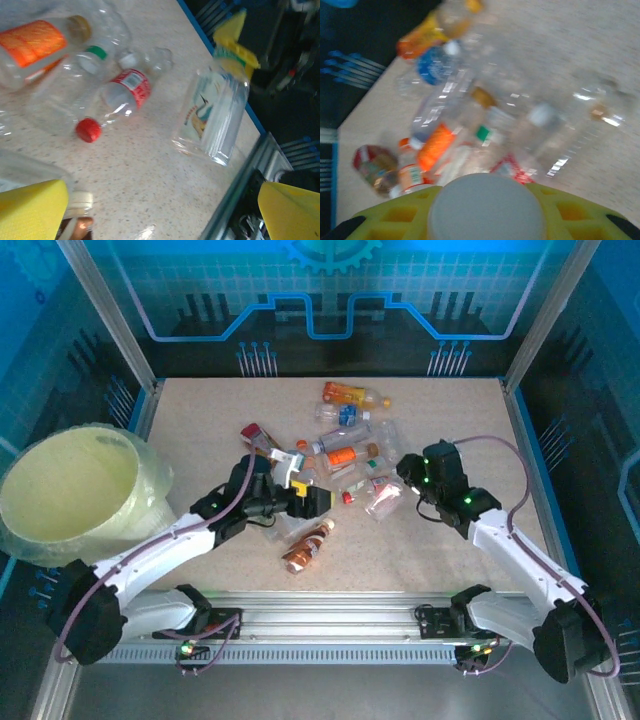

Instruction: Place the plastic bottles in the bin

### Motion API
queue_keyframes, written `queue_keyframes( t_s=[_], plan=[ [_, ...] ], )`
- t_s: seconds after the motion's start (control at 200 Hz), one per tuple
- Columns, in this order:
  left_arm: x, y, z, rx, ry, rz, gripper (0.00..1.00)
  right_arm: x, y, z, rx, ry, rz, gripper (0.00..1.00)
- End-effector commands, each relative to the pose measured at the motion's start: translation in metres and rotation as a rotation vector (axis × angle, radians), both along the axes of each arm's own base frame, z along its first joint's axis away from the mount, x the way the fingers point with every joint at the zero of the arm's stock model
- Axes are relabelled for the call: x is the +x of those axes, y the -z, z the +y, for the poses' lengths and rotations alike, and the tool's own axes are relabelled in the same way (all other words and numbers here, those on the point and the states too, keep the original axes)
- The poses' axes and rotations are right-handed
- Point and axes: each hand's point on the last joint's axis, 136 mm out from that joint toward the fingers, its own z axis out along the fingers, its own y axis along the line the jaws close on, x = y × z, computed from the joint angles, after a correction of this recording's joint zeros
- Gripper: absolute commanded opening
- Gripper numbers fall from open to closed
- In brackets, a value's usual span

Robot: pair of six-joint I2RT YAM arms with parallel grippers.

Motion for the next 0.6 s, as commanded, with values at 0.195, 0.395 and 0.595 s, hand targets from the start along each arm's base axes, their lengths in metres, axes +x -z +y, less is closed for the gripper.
queue_keyframes(
  t_s=[0.195,0.395,0.595],
  plan=[
    [-0.020,-0.021,-0.043,0.011,0.263,-0.074,0.99,0.006,-0.085,0.070,-0.108,-0.313,-0.237,0.24],
    [-0.029,-0.024,-0.055,-0.014,0.343,-0.081,0.99,0.000,-0.107,0.094,-0.101,-0.390,-0.298,0.24],
    [-0.025,-0.020,-0.057,-0.010,0.316,-0.090,0.94,-0.007,-0.121,0.111,-0.058,-0.472,-0.343,0.24]
  ],
)
